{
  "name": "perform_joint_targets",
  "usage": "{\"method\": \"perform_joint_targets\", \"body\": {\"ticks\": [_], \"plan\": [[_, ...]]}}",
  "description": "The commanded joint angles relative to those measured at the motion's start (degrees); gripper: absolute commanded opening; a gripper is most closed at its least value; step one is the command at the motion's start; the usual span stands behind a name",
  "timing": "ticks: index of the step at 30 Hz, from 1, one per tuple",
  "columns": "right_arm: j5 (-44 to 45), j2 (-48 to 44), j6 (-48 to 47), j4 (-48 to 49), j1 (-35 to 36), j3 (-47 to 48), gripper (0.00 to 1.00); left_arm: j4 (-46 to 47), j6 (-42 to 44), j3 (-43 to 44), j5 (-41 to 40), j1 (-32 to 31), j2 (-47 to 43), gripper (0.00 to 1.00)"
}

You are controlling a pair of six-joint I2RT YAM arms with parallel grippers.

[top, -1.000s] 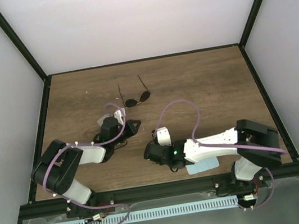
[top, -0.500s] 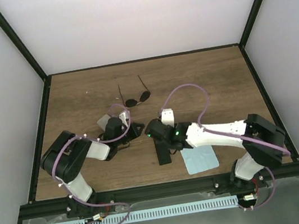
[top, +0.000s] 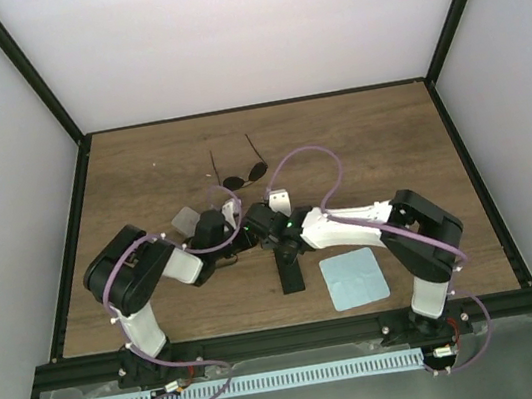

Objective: Organize the sunglasses
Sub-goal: Open the sunglasses case at the center of the board.

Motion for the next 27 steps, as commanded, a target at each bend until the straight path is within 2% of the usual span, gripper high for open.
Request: {"method": "perform_joint_targets", "body": {"ticks": [1,10,17,22,27], "plan": [[-0.3,1.6,0.2,-0.7,-0.1,1.4,0.61,0.1,-0.2,-2.0,-0.6,0.6,0.1,0.04],[0.2,4.7,0.5,-2.2,-0.1,2.4,0.6,2.5,-1.4,-5.1,0.7,3.3,-0.2,0.04],[0.2,4.4,0.6,-2.0,-0.1,2.4,0.53,2.7,-1.3,-4.7,1.2,3.3,0.1,0.04],[0.4,3.5,0.4,-2.0,-0.1,2.3,0.61,2.6,-1.1,-4.5,1.4,3.3,0.0,0.04],[0.5,2.8,0.5,-1.7,-0.2,2.2,0.62,2.6,-1.0,-4.2,1.6,3.3,0.7,0.04]]}}
